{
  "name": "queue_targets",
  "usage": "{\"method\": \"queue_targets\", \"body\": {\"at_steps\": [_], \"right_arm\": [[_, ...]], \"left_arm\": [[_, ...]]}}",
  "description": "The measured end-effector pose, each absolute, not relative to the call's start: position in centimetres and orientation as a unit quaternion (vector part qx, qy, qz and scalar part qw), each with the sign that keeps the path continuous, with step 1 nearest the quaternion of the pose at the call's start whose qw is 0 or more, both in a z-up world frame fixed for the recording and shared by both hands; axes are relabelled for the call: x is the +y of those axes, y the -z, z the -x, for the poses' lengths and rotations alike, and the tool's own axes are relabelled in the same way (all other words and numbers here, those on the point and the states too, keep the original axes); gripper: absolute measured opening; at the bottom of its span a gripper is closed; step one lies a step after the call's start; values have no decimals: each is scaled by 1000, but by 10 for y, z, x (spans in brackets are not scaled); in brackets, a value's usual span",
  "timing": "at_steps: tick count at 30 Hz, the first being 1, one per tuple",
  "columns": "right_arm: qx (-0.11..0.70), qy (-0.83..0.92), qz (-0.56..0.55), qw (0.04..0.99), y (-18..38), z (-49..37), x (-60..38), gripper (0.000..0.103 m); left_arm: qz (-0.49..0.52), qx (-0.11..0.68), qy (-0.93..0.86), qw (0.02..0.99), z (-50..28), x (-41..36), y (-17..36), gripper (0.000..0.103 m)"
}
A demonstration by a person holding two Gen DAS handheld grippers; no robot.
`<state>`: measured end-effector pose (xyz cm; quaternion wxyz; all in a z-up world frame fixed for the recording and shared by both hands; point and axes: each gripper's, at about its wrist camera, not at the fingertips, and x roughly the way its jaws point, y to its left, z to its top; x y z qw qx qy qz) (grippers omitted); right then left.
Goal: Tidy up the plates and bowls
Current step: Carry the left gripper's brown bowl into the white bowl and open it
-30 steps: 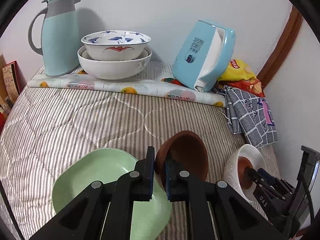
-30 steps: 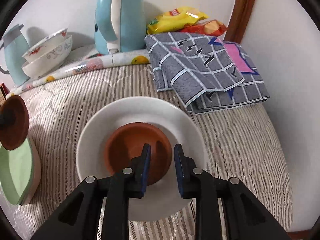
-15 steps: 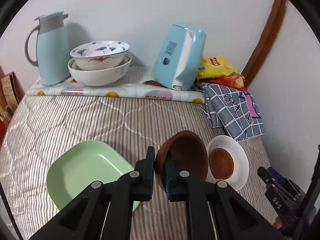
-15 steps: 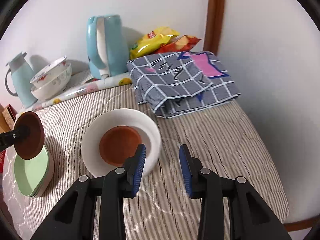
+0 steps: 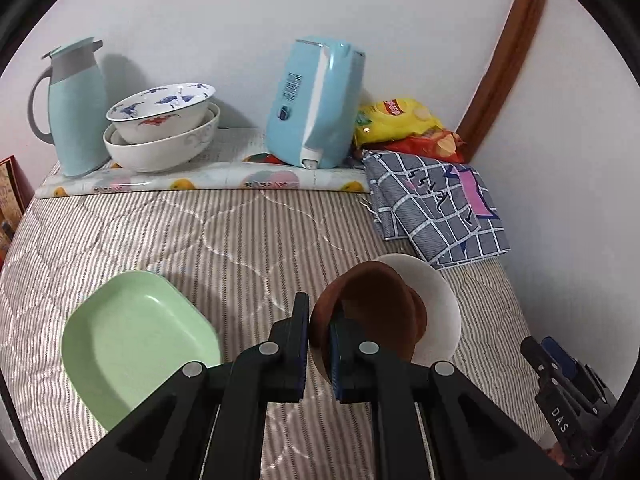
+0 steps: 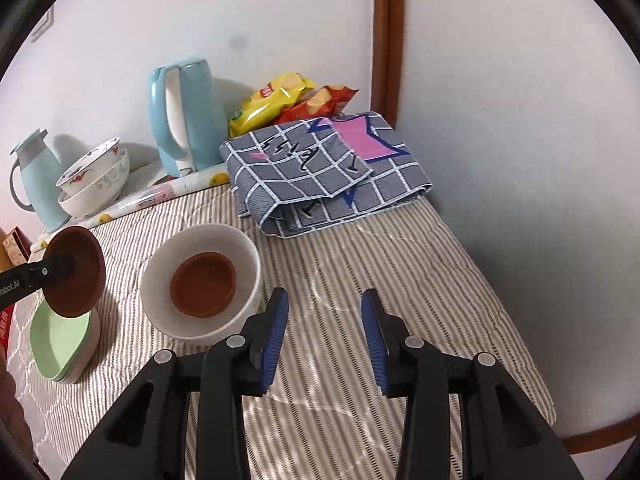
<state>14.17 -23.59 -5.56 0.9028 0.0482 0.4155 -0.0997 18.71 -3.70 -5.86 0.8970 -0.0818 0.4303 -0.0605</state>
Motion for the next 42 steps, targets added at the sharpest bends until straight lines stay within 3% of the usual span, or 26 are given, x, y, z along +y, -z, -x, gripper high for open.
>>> {"method": "queue_targets", "body": {"at_steps": [20, 42], "right_arm": [[431, 125, -67, 891, 78, -133, -281, 39], [451, 127, -70, 881, 93, -140, -283, 39]], "left_arm": [[55, 463, 81, 881, -214, -99, 90, 9], [57, 489, 89, 866, -239, -113, 122, 9]]}}
